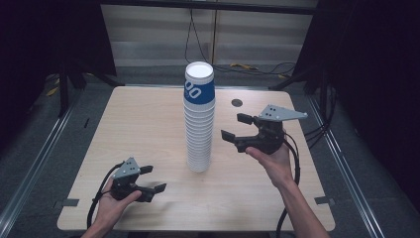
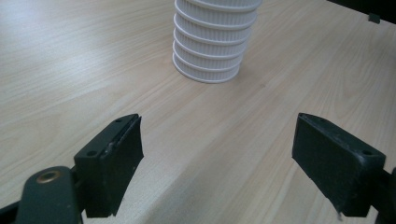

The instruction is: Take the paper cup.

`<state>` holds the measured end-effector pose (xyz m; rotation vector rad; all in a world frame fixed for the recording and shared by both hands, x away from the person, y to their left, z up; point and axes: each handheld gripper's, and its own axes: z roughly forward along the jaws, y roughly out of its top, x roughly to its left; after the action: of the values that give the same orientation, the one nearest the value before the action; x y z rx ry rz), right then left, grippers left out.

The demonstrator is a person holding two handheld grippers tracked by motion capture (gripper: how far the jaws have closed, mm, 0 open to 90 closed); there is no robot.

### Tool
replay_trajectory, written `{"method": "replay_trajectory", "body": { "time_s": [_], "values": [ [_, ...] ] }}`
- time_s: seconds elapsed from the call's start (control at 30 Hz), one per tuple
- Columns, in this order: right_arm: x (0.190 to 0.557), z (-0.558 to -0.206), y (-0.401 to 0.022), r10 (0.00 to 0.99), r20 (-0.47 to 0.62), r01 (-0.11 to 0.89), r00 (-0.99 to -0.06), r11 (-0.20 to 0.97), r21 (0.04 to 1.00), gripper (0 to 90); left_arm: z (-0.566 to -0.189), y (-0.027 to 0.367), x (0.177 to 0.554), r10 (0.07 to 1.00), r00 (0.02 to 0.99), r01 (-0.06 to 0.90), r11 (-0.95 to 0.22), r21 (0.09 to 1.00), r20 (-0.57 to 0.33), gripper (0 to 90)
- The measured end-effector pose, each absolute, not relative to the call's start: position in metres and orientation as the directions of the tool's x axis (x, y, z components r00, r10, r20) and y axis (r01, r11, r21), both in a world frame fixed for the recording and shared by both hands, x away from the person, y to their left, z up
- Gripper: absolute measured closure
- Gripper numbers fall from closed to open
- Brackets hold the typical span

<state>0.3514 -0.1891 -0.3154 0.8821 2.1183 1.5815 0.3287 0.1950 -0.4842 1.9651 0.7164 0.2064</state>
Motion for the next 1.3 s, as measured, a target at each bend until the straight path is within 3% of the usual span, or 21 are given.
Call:
{"method": "replay_trajectory", "body": {
  "time_s": [1.0, 1.3],
  "values": [
    [0.376, -0.248, -0.155, 0.565, 0.068, 0.210, -0.822, 0.191, 0.959, 14.9, -0.485, 0.193, 0.325, 0.549, 0.823, 0.387, -0.355, 0.851, -0.145, 16.3],
    [0.387, -0.232, -0.150, 0.543, 0.060, 0.214, -0.837, 0.225, 0.951, 17.2, -0.485, 0.193, 0.323, 0.546, 0.825, 0.387, -0.360, 0.849, -0.145, 17.0]
  ]
}}
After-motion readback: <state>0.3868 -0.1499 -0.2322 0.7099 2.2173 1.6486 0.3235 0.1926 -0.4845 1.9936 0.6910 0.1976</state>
